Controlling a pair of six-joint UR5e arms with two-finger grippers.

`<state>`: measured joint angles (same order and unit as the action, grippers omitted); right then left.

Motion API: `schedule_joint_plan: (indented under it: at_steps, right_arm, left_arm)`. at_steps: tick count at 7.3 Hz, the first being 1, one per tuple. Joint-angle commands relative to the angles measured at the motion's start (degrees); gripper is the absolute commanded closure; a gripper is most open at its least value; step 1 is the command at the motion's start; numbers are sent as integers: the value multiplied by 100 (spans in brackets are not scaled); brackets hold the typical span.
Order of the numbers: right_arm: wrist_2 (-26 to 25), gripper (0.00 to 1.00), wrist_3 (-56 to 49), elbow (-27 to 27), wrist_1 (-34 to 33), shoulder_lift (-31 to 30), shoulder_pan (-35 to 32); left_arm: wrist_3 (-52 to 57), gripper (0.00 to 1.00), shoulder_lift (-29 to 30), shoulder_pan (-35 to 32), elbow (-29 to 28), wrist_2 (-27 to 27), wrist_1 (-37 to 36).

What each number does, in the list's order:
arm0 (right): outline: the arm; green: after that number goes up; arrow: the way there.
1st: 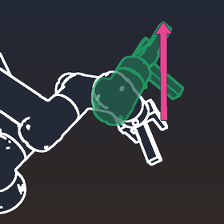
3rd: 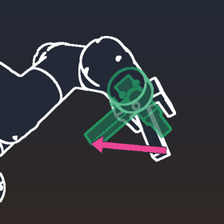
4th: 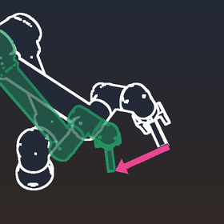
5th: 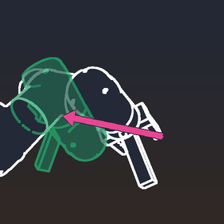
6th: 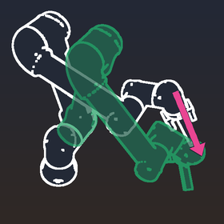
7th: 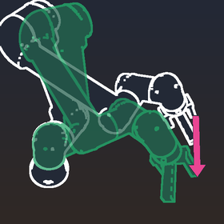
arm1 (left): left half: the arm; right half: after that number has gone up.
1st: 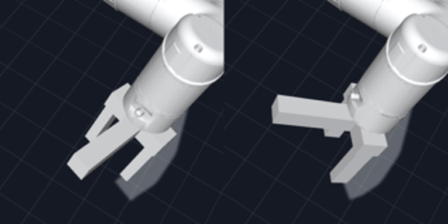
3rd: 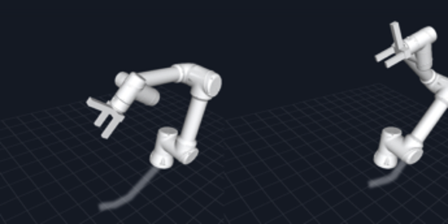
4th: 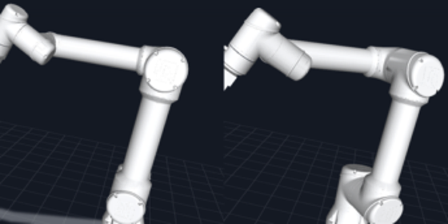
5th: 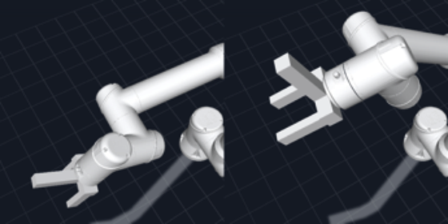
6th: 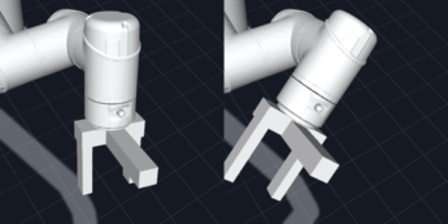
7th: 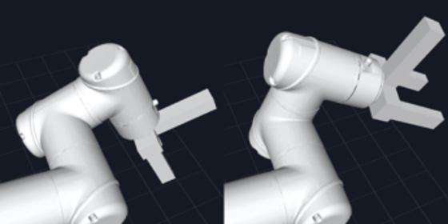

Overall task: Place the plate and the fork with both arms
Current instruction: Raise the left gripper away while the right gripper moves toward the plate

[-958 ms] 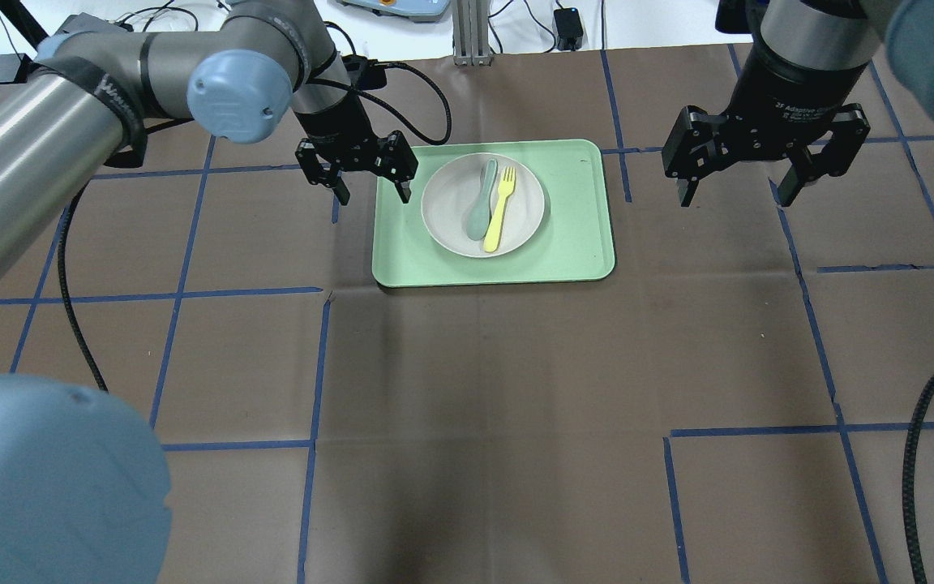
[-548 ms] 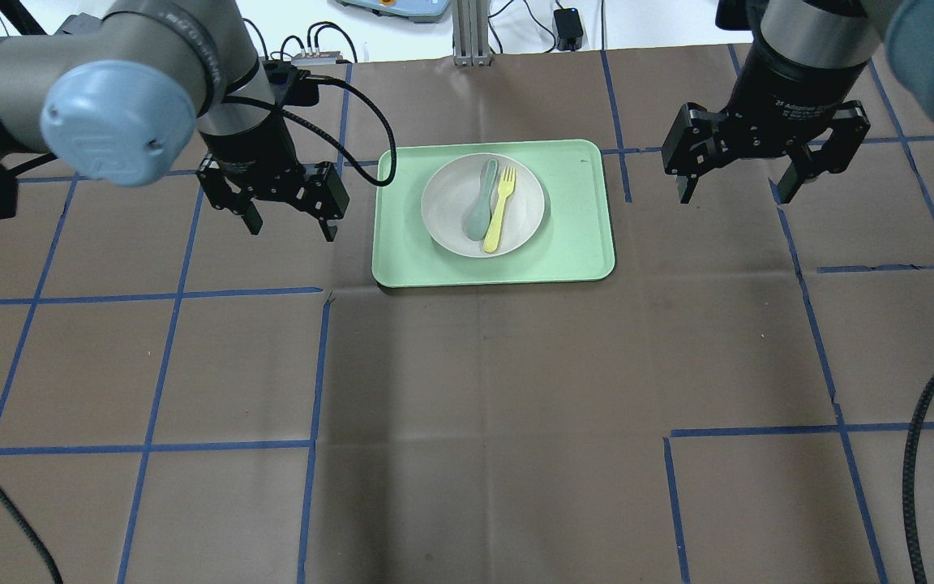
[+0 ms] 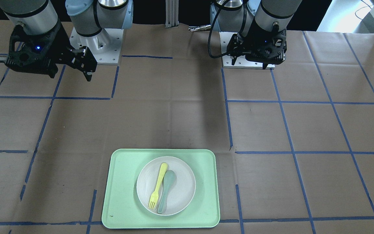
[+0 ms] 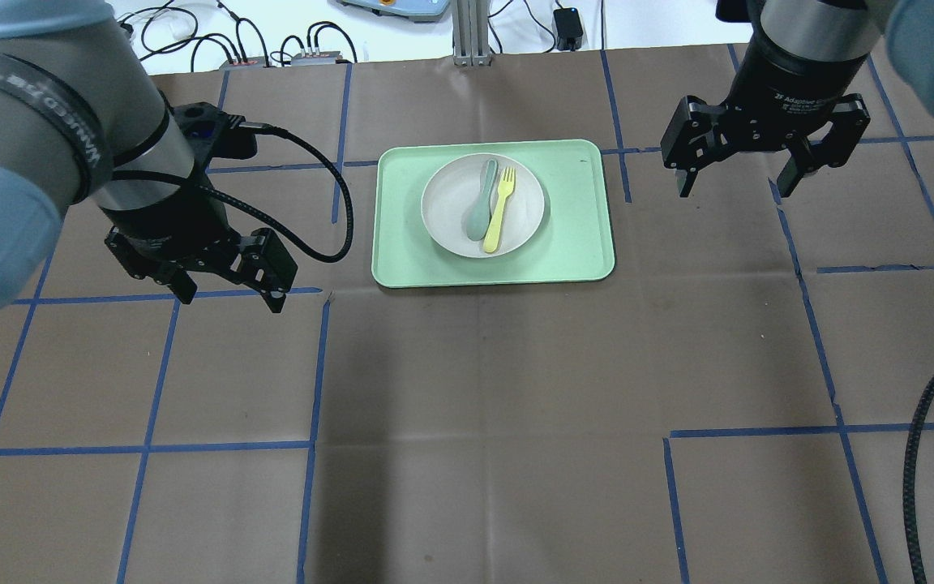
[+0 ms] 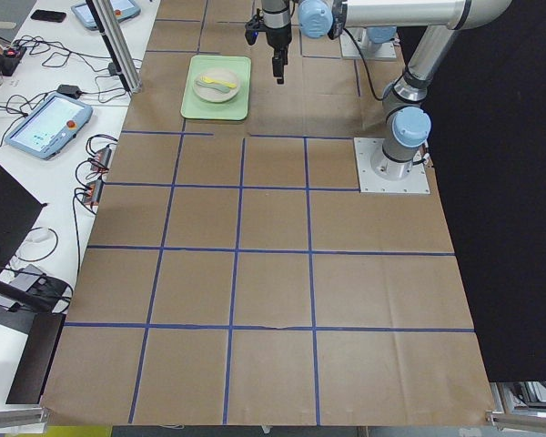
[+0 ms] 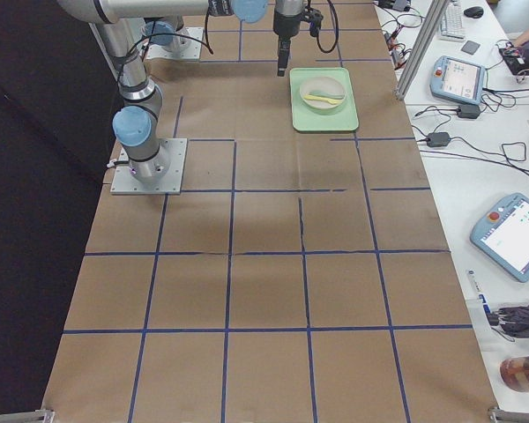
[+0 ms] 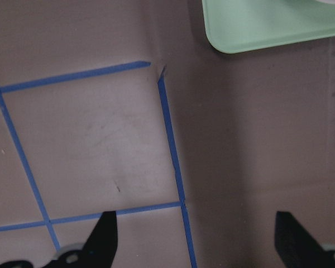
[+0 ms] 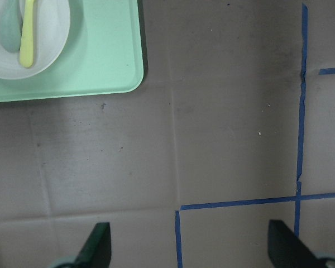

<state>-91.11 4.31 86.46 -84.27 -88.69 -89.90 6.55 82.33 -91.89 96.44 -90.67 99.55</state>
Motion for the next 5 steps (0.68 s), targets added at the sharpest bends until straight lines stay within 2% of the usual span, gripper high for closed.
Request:
schedule_joint_plan:
  at_steps: [1,3,5]
  right_arm:
    - [5,0,444,-408,24,499,-106]
    - [-3,0,841,-1031,-37,1166,-639]
    - [32,0,1009,-1306,-675,1808,-1141]
  left_arm:
    - [222,1,-50,-57,-476,84,548]
    - [364,1,-93,-57,-354,85,443]
    - [681,1,28,-40,-319,85,390]
